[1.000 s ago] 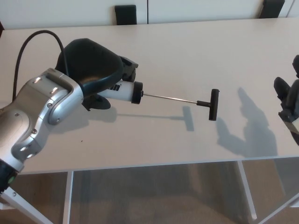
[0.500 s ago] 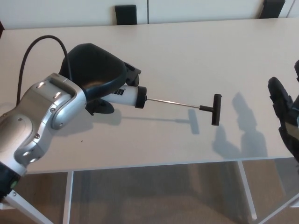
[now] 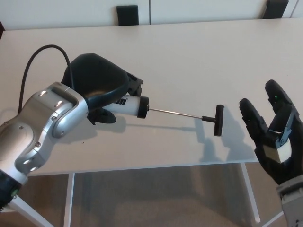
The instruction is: The robot walks towards a desk on which an air pump is kept in the middle. It lifts it up and holds it with its left hand and uses its right hand to compress it by pushing its handle inwards.
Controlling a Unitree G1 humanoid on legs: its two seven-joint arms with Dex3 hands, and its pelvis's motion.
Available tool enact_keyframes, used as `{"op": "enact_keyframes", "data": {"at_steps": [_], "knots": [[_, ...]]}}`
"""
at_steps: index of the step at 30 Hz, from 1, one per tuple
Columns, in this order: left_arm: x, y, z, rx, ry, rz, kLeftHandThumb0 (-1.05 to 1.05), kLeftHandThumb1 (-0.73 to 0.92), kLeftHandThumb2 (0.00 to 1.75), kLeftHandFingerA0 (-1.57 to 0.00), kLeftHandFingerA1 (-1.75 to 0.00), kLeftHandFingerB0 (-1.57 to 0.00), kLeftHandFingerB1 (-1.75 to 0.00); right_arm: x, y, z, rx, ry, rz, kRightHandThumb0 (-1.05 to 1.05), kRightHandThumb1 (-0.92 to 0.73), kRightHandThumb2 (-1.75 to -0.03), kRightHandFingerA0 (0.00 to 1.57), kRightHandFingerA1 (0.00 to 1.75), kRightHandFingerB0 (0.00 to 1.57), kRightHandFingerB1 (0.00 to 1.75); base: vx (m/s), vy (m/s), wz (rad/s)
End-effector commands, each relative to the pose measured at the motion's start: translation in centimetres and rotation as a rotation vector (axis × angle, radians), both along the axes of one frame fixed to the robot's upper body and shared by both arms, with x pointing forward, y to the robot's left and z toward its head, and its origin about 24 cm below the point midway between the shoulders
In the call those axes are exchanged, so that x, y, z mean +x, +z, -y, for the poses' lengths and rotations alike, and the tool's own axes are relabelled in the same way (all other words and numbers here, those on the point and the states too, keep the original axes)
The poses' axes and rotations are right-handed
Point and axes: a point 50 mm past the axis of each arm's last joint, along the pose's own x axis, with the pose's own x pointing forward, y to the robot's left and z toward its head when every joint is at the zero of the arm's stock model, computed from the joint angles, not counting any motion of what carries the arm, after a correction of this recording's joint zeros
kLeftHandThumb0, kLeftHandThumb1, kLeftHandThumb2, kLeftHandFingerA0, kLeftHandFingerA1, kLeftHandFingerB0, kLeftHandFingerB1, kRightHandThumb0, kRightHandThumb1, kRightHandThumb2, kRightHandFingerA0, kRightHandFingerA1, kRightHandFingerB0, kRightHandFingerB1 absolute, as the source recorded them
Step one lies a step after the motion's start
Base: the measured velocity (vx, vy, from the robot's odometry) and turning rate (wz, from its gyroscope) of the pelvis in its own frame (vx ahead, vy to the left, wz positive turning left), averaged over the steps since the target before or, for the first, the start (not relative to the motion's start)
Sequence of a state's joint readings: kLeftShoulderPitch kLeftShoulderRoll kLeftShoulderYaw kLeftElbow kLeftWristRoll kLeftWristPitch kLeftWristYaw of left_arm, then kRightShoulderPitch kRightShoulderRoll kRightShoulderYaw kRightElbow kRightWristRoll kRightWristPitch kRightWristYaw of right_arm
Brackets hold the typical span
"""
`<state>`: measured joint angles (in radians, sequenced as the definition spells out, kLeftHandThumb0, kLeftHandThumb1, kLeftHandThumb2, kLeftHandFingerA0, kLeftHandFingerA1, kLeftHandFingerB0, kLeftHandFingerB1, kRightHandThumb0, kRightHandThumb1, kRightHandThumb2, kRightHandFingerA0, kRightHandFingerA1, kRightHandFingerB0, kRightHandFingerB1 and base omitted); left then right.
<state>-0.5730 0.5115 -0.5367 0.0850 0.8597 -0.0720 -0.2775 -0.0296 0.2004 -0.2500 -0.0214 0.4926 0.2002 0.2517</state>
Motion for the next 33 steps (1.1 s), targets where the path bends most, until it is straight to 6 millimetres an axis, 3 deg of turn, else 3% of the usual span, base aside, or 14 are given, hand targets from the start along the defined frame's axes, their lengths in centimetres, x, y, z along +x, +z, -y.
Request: {"op": "enact_keyframes", "data": {"at_steps": [1,10,17,18,19,20,25,26,27,33], "knots": [[-0.1,0.3,0.0,0.016,-0.013,0.006,-0.34,0.70,0.64,-0.77,-1.62,-0.79,-0.54,-0.4,-0.2,0.0,-0.031,-0.018,0.012,-0.88,-0.80,-1.10,0.07,0.20,0.06,0.14,0.00,0.000,0.00],[-0.1,0.6,0.4,-0.001,-0.022,0.011,-0.34,0.63,0.61,-0.82,-1.59,-0.76,-0.49,-0.1,-0.1,0.0,-0.072,-0.018,0.021,-0.88,-0.79,-1.09,0.06,0.20,0.06,0.15,0.00,0.000,0.00],[-0.2,1.0,0.9,-0.007,-0.029,0.015,-0.35,0.67,0.64,-0.84,-1.59,-0.75,-0.48,0.2,-0.2,0.3,-0.107,-0.025,0.029,-0.86,-0.79,-1.10,0.06,0.21,0.06,0.16,0.00,0.000,0.00],[-0.2,1.0,0.9,-0.001,-0.030,0.014,-0.40,0.52,0.68,-0.90,-1.48,-0.71,-0.55,0.3,-0.2,0.3,-0.121,-0.026,0.029,-0.87,-0.79,-1.10,0.07,0.21,0.07,0.16,0.00,0.000,0.00],[-0.2,1.1,1.0,0.006,-0.031,0.011,-0.40,0.52,0.68,-0.90,-1.48,-0.71,-0.55,0.3,-0.2,0.3,-0.135,-0.028,0.028,-0.87,-0.79,-1.10,0.07,0.21,0.07,0.16,0.00,0.000,0.00],[-0.2,1.1,1.0,0.004,-0.036,0.012,-0.30,0.61,0.61,-0.83,-1.60,-0.77,-0.52,0.4,-0.2,0.3,-0.144,-0.025,0.031,-0.88,-0.82,-1.11,0.05,0.19,0.05,0.14,0.00,0.000,0.00],[-0.3,1.0,1.3,-0.005,-0.039,0.014,-0.33,0.69,0.60,-0.83,-1.62,-0.81,-0.54,0.8,0.0,0.1,-0.190,-0.004,0.049,-0.84,-0.83,-1.13,0.02,0.19,0.02,0.15,0.00,0.000,0.00],[-0.4,1.1,1.4,-0.006,-0.039,0.014,-0.35,0.78,0.66,-0.78,-1.64,-0.81,-0.61,0.9,0.1,0.0,-0.192,-0.003,0.055,-0.84,-0.82,-1.11,0.04,0.21,0.04,0.16,0.00,0.000,0.00],[-0.4,1.1,1.6,-0.012,-0.045,0.014,-0.47,0.66,0.77,-0.93,-1.50,-0.75,-0.56,1.1,0.2,-0.2,-0.195,0.000,0.057,-0.84,-0.81,-1.11,0.02,0.20,0.02,0.15,0.00,0.000,0.00],[-0.6,1.3,2.2,-0.030,-0.068,0.025,-0.45,0.68,0.78,-0.95,-1.51,-0.73,-0.58,1.5,0.3,-0.5,-0.217,0.012,0.057,-0.83,-0.83,-1.12,0.04,0.20,0.04,0.16,0.00,0.000,0.00]]}}
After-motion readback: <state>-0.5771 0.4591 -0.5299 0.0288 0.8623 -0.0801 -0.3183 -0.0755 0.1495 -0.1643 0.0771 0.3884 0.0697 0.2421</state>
